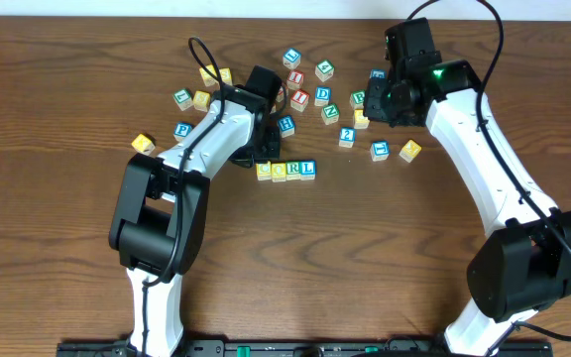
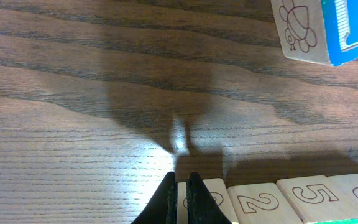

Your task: Spell out CORL

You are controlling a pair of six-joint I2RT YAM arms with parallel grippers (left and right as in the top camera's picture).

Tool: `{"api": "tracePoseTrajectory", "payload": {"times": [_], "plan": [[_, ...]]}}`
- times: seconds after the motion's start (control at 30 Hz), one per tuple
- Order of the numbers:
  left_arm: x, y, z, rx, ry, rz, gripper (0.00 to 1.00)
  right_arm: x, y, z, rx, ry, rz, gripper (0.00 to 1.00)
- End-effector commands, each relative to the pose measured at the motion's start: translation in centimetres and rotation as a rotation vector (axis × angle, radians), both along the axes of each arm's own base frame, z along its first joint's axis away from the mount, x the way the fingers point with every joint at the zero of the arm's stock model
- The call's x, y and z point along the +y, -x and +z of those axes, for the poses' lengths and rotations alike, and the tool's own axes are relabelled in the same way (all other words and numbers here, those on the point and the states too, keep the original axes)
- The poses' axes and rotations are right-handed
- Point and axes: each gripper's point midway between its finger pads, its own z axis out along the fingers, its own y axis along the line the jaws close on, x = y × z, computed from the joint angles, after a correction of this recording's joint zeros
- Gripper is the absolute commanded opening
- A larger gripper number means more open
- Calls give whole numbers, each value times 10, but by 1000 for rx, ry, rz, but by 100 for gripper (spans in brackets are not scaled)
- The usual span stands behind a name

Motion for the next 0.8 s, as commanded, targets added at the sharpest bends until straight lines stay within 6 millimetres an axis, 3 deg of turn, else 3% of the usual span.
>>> {"api": "tracePoseTrajectory", "payload": {"times": [0.0,0.13,0.47,0.77], "plan": [[2,2,-7,10,-17,-2,8,-1,2,-7,14,19,8,26],[-2,-7,-6,-29,-3,-16,7,-1,2,-7,14,20,9,26],[-21,2,-6,-27,-5,-67,8,-1,2,-7,14,20,9,27],[-15,0,-6,-36,-33,-61,8,-1,3,-8,19,21,9,26]]}}
